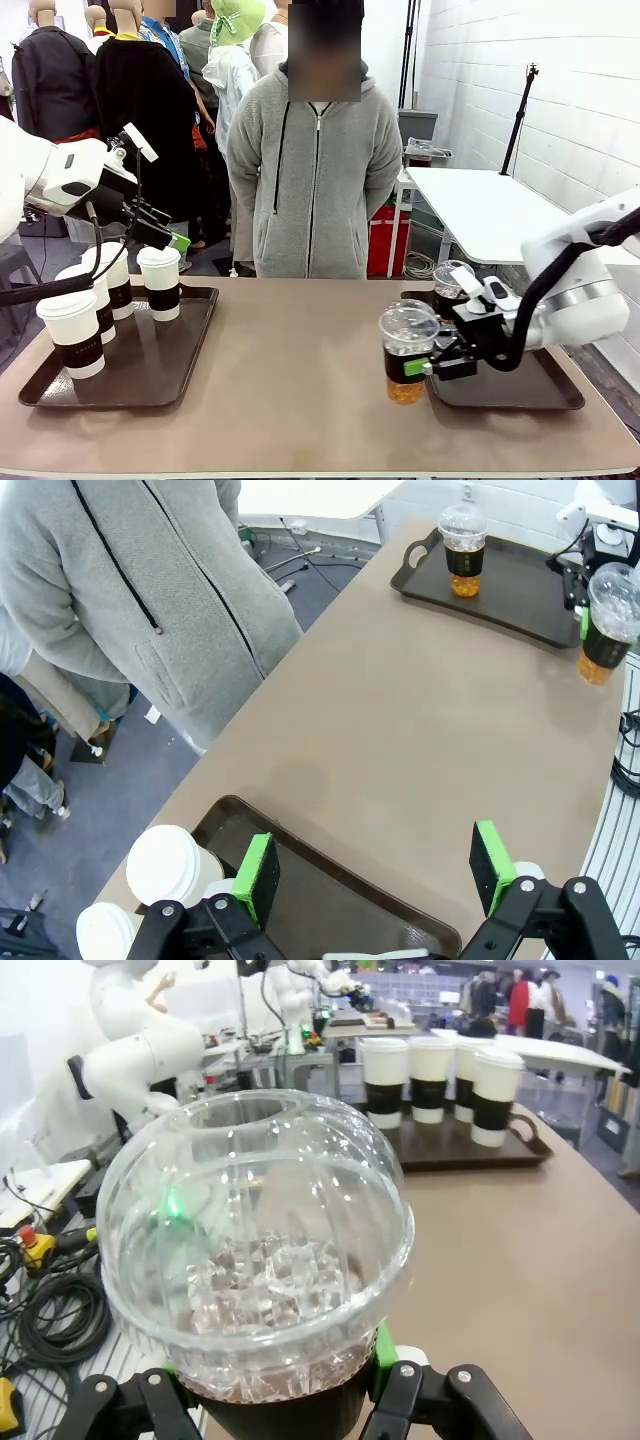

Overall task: Distribute the coffee onto the tray.
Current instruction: Pick up another iced Americano from the middle of the table and place it on the right Handle tray.

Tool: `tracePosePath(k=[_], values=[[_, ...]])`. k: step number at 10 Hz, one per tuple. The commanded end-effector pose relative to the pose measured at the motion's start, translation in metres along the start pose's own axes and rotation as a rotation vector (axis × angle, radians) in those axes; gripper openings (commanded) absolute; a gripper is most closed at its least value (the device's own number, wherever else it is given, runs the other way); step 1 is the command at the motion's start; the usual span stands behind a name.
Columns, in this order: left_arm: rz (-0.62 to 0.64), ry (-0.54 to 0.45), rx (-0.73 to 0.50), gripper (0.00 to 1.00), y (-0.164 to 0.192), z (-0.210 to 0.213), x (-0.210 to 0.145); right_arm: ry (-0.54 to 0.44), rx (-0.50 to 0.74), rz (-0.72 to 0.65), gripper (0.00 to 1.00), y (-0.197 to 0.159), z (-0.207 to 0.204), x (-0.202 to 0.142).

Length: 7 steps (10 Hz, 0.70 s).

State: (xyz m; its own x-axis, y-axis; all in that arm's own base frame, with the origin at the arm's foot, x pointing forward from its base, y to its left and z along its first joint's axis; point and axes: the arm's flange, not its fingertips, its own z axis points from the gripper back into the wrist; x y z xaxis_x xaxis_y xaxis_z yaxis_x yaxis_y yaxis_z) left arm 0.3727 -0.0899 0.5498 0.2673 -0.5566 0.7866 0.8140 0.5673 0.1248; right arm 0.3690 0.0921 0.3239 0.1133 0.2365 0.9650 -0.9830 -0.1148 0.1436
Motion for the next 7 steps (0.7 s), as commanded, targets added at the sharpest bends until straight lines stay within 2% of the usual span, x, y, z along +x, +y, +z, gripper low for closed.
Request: tracePosePath(k=[1, 3, 7], values=[[-0.011, -0.004, -0.009, 1.0, 0.003, -0.001, -0.004, -0.041, -0.066, -0.045, 0.73, 0.011, 0.037, 0.003], [-0.011, -0.004, -0.009, 1.0, 0.003, -0.001, -0.004, -0.08, -0.124, -0.078, 0.73, 0.006, 0.074, 0.003], [-0.011, -0.004, -0.009, 1.0, 0.003, -0.001, -0.004, -0.061, -0.19, -0.081, 0.73, -0.012, 0.122, -0.018]])
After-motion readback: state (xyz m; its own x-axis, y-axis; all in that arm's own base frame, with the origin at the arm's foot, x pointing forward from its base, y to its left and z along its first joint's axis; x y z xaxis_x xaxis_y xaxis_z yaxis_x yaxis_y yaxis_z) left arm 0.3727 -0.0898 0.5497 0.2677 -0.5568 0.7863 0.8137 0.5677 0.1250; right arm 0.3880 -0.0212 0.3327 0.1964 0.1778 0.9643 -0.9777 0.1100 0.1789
